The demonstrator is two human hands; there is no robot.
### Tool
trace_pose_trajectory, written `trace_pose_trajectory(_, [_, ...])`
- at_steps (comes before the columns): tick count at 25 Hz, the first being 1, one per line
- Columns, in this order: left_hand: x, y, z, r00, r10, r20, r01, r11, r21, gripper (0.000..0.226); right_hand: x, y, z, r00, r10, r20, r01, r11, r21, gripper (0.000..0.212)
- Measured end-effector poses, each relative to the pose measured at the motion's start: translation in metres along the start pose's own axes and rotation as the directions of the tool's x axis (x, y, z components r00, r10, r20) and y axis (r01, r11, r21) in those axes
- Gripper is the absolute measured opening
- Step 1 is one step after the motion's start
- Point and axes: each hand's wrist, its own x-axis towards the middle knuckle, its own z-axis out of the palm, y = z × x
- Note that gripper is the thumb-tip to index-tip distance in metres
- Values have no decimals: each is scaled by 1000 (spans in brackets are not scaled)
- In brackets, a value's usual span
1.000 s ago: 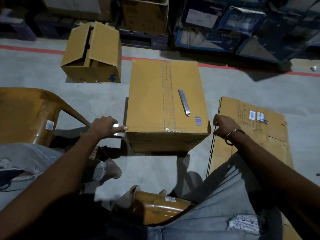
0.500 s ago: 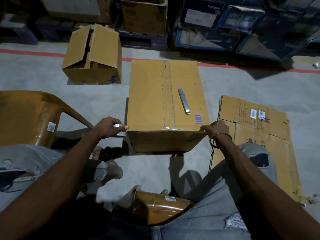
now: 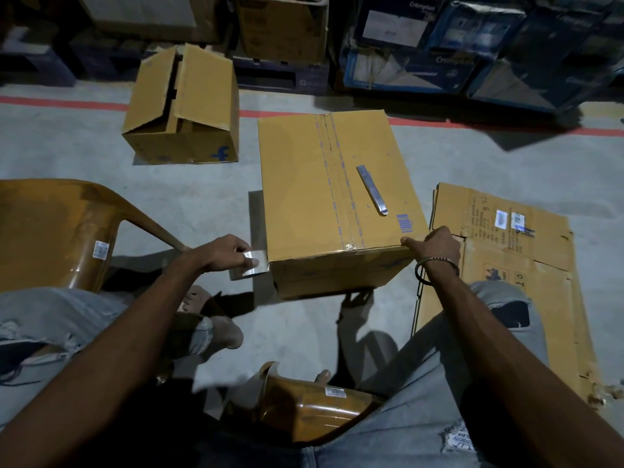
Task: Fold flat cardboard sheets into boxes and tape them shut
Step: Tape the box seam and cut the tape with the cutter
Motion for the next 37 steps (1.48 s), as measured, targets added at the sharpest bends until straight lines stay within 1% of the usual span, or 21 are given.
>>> trace_pose_trajectory(2, [-2,-2,-1,999,-28,-17,28,1000,1,29,0,-2,0,1000,-31,0,31,999,-15,60])
trace_pose_trajectory(4, [-1,-2,0,997,-64,-42,66,997,27,34,1,-6,1,998,-69,-10,68,995,-73,55])
trace_pose_trajectory(6, [-3,-1,1,994,-83,-65,90,989,115,52,0,-9,0,998,-67,-14,65,992,-109,55])
trace_pose_trajectory(9, [-10,0,-8,997,-74,-28,77,988,135,86,-3,-14,-4,997,-71,-15,69,987,-148,55])
trace_pose_trajectory(10, [-11,0,-13,997,-75,-17,77,987,138,89,-4,-18,-5,993,-112,-34,105,980,-167,51])
trace_pose_trajectory(11, [-12,0,-17,997,-78,-10,79,987,142,85,-4,-24,-3,982,-179,-56,167,970,-176,48])
trace_pose_trajectory(13, [-11,4,-22,996,-93,-14,94,983,155,64,-1,-41,6,943,-322,-90,306,939,-156,44])
trace_pose_trajectory(14, [-10,4,-21,996,-92,-19,94,982,164,54,2,-51,13,927,-364,-90,352,927,-129,45])
trace_pose_trajectory(16, [-10,3,-20,997,-68,-32,73,981,179,45,11,-71,28,900,-432,-52,426,899,-101,50])
trace_pose_trajectory(18, [-9,1,-20,999,-41,-19,44,983,177,39,24,-86,46,883,-469,-19,463,877,-128,52])
trace_pose_trajectory(22, [-5,-3,-20,1000,2,6,-3,993,122,20,40,-104,68,884,-467,8,454,855,-252,41])
trace_pose_trajectory(24, [-5,0,-23,999,31,-6,-31,995,98,18,42,-112,69,903,-430,30,422,869,-259,38])
trace_pose_trajectory(27, [-4,3,-22,999,50,-5,-49,995,83,17,46,-112,64,920,-384,78,392,906,-162,34])
trace_pose_trajectory(29, [-2,2,-22,999,33,-7,-33,996,83,16,47,-114,55,938,-332,97,335,942,-10,27])
trace_pose_trajectory(30, [-2,2,-21,1000,29,-5,-28,995,99,16,45,-114,49,949,-288,129,276,956,105,24])
trace_pose_trajectory(31, [-1,1,-19,999,31,-10,-30,992,120,16,39,-114,43,955,-232,184,182,950,254,22])
trace_pose_trajectory(32, [0,0,-17,999,36,-18,-33,988,149,16,29,-114,35,950,-169,264,46,908,416,20])
trace_pose_trajectory(33, [0,0,-16,999,41,-32,-35,985,169,17,17,-113,28,922,-129,365,-103,826,554,19])
trace_pose_trajectory(34, [-1,0,-16,998,42,-41,-35,984,173,16,5,-111,22,888,-130,441,-200,753,627,19])
trace_pose_trajectory(35, [-2,-1,-16,998,39,-41,-32,986,166,16,-8,-108,19,863,-150,482,-239,719,652,21])
trace_pose_trajectory(37, [-1,-5,-16,999,36,-28,-32,989,143,14,-33,-100,16,825,-167,539,-285,701,653,24])
